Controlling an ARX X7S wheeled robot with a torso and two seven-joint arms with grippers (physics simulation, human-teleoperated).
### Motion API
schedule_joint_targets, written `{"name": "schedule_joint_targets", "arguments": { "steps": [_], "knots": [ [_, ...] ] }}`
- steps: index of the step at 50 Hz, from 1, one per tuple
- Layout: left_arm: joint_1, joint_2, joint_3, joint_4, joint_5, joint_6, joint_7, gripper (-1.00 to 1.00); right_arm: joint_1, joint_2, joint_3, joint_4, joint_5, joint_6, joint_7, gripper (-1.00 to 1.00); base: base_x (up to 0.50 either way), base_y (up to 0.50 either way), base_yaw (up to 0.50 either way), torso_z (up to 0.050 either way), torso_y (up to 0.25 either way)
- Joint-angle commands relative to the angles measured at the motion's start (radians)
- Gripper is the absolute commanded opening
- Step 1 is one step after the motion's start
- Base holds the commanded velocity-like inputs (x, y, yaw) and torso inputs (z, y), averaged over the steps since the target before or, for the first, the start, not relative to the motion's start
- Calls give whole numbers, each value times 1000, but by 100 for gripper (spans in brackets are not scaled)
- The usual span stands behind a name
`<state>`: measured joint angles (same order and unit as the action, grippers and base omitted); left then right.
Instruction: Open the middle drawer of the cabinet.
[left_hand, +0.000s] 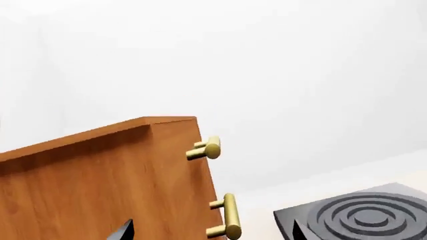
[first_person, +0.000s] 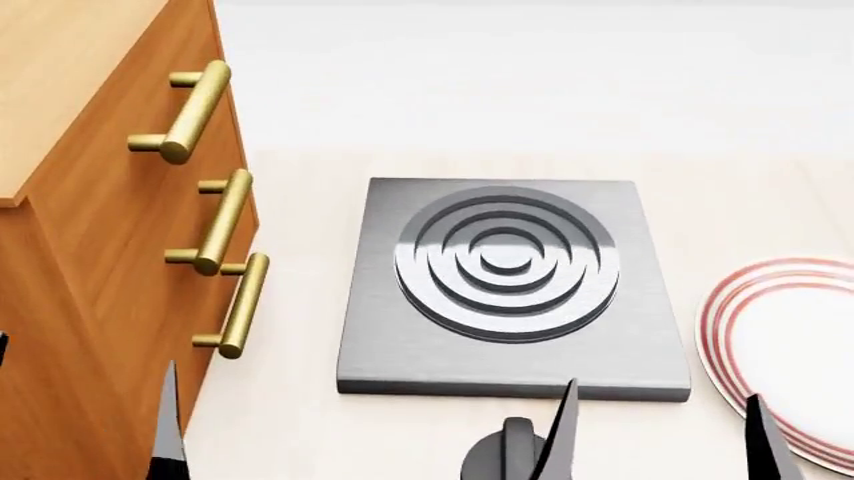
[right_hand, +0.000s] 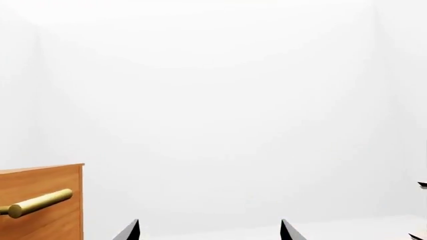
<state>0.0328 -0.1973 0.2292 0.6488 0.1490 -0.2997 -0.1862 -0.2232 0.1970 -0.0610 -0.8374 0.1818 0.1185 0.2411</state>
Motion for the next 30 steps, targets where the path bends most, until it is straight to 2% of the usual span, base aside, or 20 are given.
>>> {"name": "schedule_joint_targets", "arguments": {
  "steps": [1,3,4,6,8,12,15,21,23,25,30],
  "knots": [
    [-351,-25,180,-2,256,-312,121,100,2,11,18,0,29,-3,12,100,0,0,0,0,0],
    [-468,-27,228,-65,300,-354,164,100,6,12,20,4,35,0,14,100,0,0,0,0,0],
    [-469,-27,229,-66,300,-356,164,100,6,13,20,4,36,0,15,100,0,0,0,0,0],
    [-591,-30,284,-178,357,-367,180,100,8,14,18,7,39,2,16,100,0,0,0,0,0],
    [-643,-28,306,-237,369,-364,189,100,9,15,17,9,41,1,17,100,0,0,0,0,0],
    [-784,-28,386,-443,418,-326,191,100,14,18,15,11,47,5,19,100,0,0,0,0,0],
    [-926,-9,456,-693,449,-277,187,100,15,18,7,21,46,-2,16,100,0,0,0,0,0],
    [-1090,37,593,-1059,555,-189,92,100,15,23,3,19,52,-3,18,100,0,0,0,0,0],
    [-1091,38,593,-1063,554,-187,90,100,15,24,2,19,52,-4,19,100,0,0,0,0,0],
    [-1178,99,651,-1304,586,-127,14,100,14,27,7,17,59,-2,21,100,0,0,0,0,0],
    [-1278,185,719,-1603,614,-52,-87,100,12,31,7,14,65,-2,24,100,0,0,0,0,0]
  ]
}}
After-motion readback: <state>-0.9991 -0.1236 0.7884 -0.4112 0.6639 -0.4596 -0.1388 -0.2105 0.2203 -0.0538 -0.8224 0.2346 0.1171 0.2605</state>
